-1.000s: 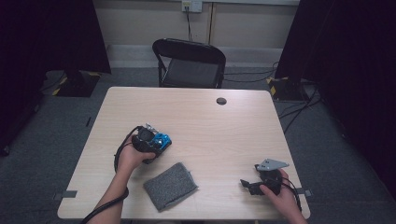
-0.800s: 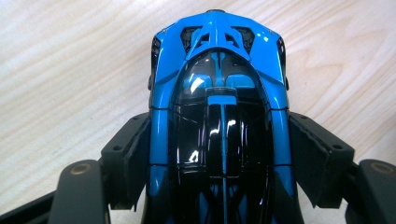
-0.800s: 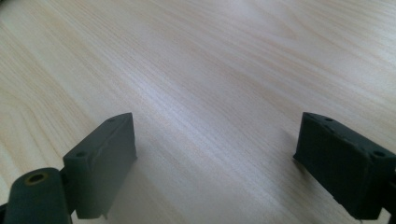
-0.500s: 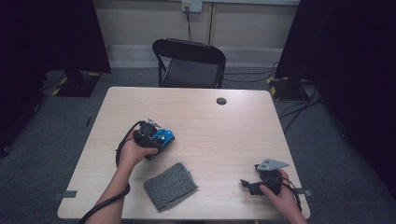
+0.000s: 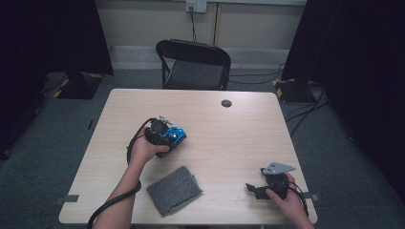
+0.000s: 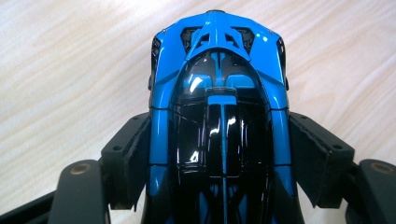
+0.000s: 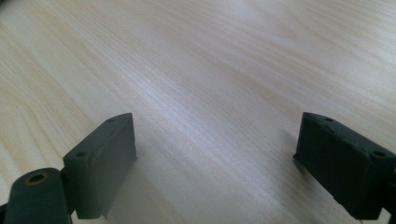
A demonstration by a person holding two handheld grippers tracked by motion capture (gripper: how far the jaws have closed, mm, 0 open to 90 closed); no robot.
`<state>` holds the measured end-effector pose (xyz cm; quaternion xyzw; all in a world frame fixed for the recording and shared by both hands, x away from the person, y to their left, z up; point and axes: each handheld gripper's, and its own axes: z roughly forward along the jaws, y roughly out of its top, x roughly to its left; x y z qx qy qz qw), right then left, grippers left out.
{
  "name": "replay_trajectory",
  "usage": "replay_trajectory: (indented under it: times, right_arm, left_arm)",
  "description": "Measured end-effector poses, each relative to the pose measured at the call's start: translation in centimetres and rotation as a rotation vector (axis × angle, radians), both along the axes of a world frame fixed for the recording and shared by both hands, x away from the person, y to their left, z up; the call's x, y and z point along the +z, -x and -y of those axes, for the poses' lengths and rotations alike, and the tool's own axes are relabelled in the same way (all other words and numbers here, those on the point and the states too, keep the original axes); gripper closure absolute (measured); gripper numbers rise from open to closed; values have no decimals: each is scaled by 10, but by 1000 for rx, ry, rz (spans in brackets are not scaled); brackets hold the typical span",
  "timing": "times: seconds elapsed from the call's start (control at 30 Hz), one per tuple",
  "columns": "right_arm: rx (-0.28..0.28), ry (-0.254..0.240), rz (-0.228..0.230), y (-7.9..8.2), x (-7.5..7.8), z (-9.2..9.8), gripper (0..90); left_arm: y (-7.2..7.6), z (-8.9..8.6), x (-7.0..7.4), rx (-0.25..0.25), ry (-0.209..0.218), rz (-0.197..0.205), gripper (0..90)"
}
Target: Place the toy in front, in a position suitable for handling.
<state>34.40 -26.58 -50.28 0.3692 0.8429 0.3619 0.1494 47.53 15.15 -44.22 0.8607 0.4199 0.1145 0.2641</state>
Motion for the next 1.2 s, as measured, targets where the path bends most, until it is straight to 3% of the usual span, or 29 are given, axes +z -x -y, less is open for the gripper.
replay_trajectory:
  times: [0.67, 1.03, 1.2]
  right_arm:
    - [10, -1, -1, 1, 0, 0, 114]
    - [10, -2, -1, 1, 0, 0, 113]
    - [10, -1, 0, 1, 0, 0, 113]
  left_arm:
    - [-27, 18, -11, 11, 5, 5, 285]
    - [-32, 29, -17, -3, -3, 10, 285]
    - [-32, 34, -24, 15, 4, 9, 285]
